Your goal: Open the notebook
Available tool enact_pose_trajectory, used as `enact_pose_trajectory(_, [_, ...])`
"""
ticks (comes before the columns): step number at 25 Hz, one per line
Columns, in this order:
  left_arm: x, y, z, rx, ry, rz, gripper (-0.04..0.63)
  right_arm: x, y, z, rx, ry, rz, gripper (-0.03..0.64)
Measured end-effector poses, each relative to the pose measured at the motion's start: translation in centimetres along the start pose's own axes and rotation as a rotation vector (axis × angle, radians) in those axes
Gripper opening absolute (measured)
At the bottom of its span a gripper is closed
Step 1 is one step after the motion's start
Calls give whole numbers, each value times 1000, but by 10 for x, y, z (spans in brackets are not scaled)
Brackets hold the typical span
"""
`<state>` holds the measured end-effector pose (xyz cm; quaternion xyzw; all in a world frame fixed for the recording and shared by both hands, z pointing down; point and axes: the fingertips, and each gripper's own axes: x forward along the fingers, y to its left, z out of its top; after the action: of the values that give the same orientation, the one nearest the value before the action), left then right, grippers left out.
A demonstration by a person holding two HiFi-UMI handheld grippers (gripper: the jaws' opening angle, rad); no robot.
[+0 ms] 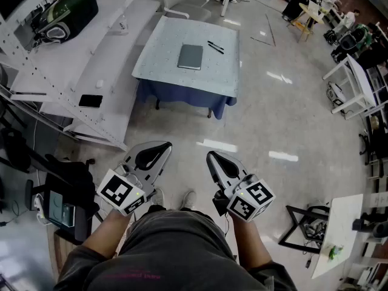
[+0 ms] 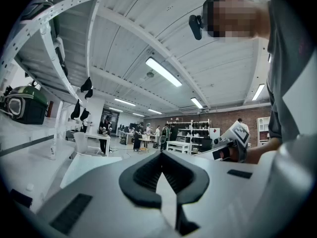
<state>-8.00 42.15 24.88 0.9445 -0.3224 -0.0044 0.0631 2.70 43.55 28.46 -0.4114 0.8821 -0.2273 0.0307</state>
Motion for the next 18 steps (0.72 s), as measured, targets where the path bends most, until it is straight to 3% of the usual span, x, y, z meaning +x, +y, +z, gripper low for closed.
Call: enact_pose_trajectory(18, [3, 2, -2, 0, 6, -2, 2, 5, -2, -1, 4, -7, 3, 0])
